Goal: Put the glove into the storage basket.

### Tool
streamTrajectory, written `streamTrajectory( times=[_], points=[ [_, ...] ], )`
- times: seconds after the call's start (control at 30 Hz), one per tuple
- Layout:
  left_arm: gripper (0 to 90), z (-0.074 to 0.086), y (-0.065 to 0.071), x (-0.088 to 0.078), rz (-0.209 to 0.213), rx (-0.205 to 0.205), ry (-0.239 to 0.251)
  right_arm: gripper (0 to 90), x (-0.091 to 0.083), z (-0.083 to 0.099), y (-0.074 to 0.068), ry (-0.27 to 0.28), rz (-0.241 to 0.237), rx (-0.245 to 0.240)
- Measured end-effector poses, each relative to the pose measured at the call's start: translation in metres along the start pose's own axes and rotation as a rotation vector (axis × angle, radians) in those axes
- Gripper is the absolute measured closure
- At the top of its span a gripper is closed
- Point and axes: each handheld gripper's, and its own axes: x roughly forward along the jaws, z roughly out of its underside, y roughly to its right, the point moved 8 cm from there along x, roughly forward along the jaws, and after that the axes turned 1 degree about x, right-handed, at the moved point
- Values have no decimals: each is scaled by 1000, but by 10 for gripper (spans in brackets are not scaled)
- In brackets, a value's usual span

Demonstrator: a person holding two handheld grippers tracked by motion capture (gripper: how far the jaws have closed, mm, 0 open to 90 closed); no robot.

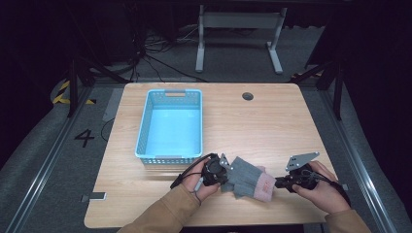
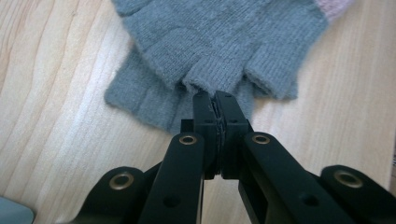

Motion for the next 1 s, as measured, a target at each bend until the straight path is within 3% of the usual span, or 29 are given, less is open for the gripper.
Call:
streamTrajectory(
  times=[0.27,0.57,1.0],
  points=[
    [888,-2,7,-17,18,-16,60,852,-10,-8,2,48,7,15],
    [889,1,12,-27,34,-20,75,857,-9,-18,9,100,45,38],
    [889,9,18,-23,62,-33,49,860,6,-30,18,120,58,84]
  ],
)
